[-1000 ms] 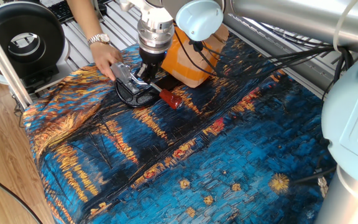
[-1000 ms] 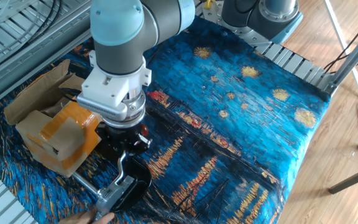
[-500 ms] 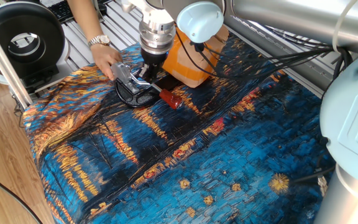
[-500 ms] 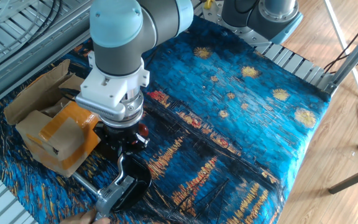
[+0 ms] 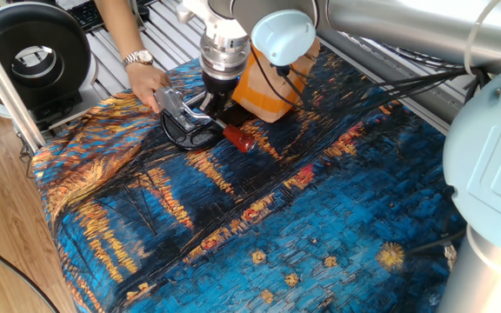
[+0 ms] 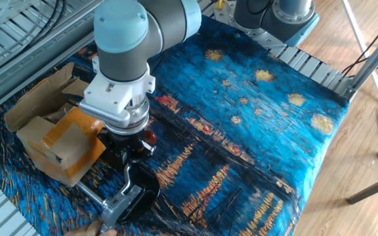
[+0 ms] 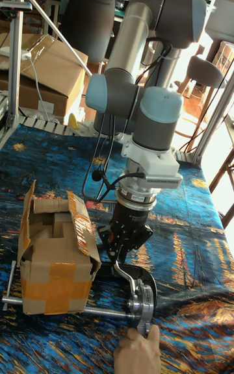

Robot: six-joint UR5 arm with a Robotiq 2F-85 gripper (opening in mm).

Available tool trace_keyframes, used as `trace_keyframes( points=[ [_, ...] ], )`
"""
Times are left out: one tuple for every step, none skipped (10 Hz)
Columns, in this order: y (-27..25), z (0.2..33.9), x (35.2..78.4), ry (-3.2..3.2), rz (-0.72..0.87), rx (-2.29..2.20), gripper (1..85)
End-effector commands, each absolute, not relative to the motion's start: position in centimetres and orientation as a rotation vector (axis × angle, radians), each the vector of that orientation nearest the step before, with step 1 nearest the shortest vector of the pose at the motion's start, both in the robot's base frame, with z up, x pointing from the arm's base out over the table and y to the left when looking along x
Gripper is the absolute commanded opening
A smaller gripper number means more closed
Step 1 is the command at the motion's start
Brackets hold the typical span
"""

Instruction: Pull up the lever

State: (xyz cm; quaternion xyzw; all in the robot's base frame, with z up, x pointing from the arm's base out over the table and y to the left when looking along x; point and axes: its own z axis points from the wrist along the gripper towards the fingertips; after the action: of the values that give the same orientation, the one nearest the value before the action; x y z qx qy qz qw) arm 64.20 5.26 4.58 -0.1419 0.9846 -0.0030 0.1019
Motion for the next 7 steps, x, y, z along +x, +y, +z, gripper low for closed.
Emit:
trace_keyframes(
  points=[
    [5.05,3.94,64.21,2.925,-0.004,-0.343,24.3],
    [4.96,3.96,64.03,2.936,-0.003,-0.299,24.3],
    [5.18,3.86,63.57,2.959,0.017,-0.241,24.3],
    [5.43,3.76,63.39,2.969,0.03,-0.205,25.3],
    [5.22,3.76,63.52,2.965,0.017,-0.194,25.7],
    [5.22,3.81,63.65,2.961,0.016,-0.191,25.7],
    [5.19,3.74,63.67,2.961,0.014,-0.194,25.7]
  ],
)
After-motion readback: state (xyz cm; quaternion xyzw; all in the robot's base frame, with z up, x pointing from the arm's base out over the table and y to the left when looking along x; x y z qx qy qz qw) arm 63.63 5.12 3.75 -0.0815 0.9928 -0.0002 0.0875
